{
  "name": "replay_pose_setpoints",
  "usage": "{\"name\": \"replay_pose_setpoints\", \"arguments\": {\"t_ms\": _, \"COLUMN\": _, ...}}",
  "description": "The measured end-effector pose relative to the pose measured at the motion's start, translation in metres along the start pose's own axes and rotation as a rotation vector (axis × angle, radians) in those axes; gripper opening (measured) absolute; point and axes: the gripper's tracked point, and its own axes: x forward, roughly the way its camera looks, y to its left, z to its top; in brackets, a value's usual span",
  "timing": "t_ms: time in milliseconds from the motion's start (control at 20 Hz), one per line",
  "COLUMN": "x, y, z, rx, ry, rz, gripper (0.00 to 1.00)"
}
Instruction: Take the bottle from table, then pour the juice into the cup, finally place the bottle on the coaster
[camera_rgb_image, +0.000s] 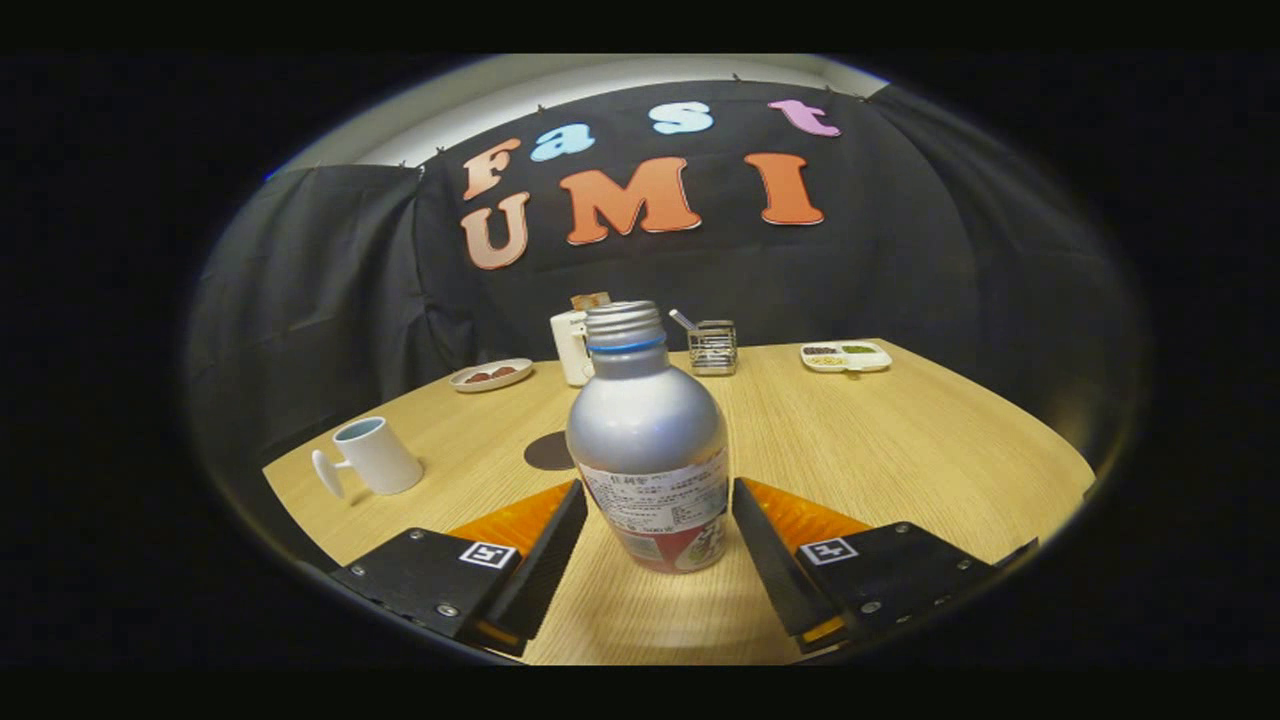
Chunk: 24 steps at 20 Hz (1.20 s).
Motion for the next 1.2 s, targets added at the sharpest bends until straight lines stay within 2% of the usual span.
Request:
{"name": "replay_pose_setpoints", "arguments": {"t_ms": 150, "x": 0.005, "y": 0.001, "z": 0.001, "rx": -0.003, "ry": 0.007, "rz": -0.009, "gripper": 0.82}}
{"name": "replay_pose_setpoints", "arguments": {"t_ms": 700, "x": 0.028, "y": 0.001, "z": 0.001, "rx": 0.070, "ry": -0.021, "rz": -0.048, "gripper": 0.86}}
{"name": "replay_pose_setpoints", "arguments": {"t_ms": 800, "x": 0.028, "y": 0.004, "z": 0.001, "rx": 0.065, "ry": -0.015, "rz": -0.049, "gripper": 0.82}}
{"name": "replay_pose_setpoints", "arguments": {"t_ms": 1200, "x": 0.021, "y": 0.014, "z": 0.026, "rx": -0.148, "ry": -0.007, "rz": -0.103, "gripper": 0.79}}
